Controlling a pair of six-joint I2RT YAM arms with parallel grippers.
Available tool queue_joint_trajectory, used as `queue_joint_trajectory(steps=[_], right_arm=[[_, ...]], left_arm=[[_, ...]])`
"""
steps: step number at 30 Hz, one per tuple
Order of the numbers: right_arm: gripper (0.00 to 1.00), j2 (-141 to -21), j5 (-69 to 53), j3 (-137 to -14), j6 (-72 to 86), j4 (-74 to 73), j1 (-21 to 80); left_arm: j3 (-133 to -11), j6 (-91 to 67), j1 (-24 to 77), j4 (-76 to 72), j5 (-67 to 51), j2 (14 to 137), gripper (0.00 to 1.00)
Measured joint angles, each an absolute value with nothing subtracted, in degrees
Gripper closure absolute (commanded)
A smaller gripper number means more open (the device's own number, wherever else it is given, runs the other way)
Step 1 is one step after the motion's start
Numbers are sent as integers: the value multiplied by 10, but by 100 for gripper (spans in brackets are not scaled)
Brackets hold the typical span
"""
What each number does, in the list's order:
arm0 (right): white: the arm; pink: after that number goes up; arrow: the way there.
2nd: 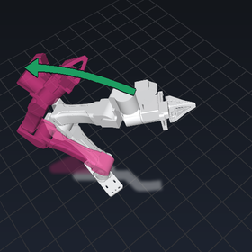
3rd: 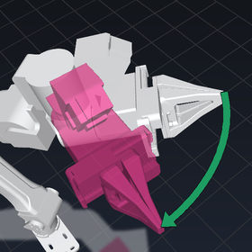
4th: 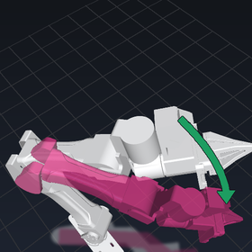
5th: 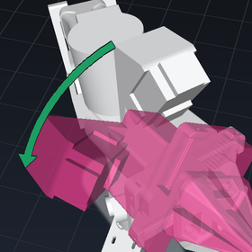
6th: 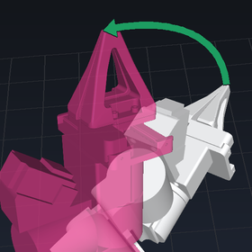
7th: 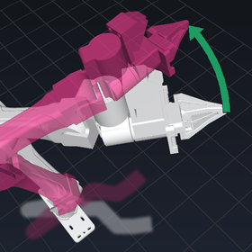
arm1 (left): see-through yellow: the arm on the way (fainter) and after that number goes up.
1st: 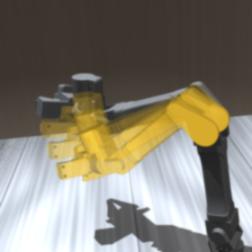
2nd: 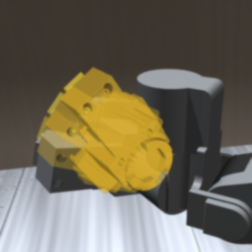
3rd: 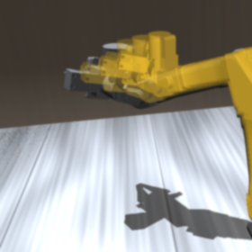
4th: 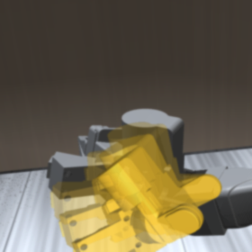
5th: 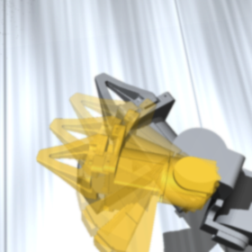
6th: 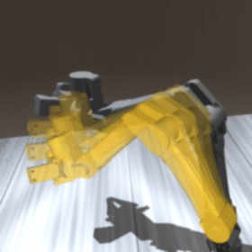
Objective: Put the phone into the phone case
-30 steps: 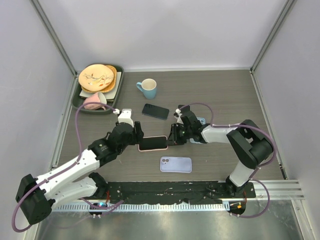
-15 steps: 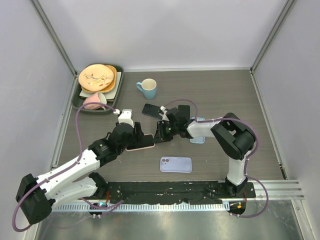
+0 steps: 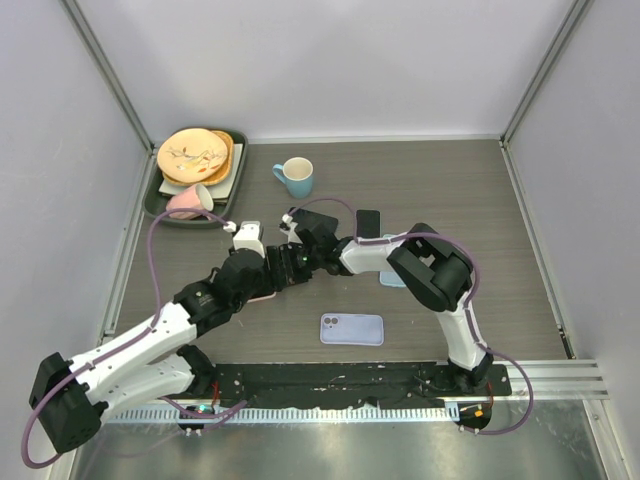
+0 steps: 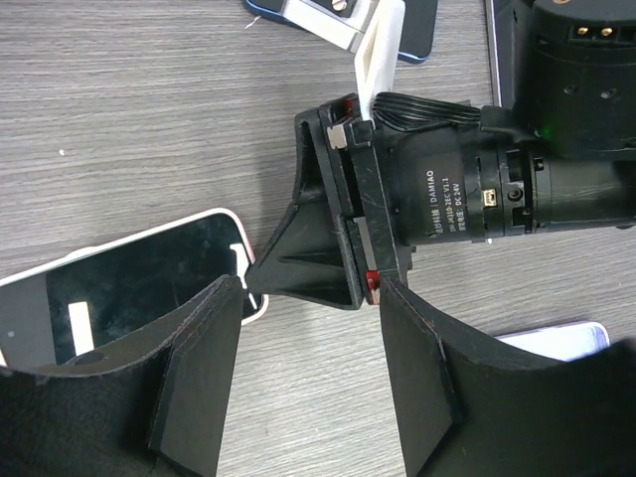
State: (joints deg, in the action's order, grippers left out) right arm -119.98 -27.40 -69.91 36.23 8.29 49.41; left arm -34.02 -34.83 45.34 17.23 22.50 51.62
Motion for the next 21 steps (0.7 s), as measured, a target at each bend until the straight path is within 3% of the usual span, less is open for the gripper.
queue_joint_trajectory(steps=[7, 14, 21], right_arm=[[75, -1204, -271, -706, 362, 81, 497], [58, -1159, -246, -667, 358, 68, 495], [52, -1063, -217, -602, 350, 43, 472]], left_arm=[[-340, -356, 453, 179, 225, 512, 39], [-340, -358, 453, 182, 225, 512, 39], [-340, -366, 453, 183, 216, 518, 39]])
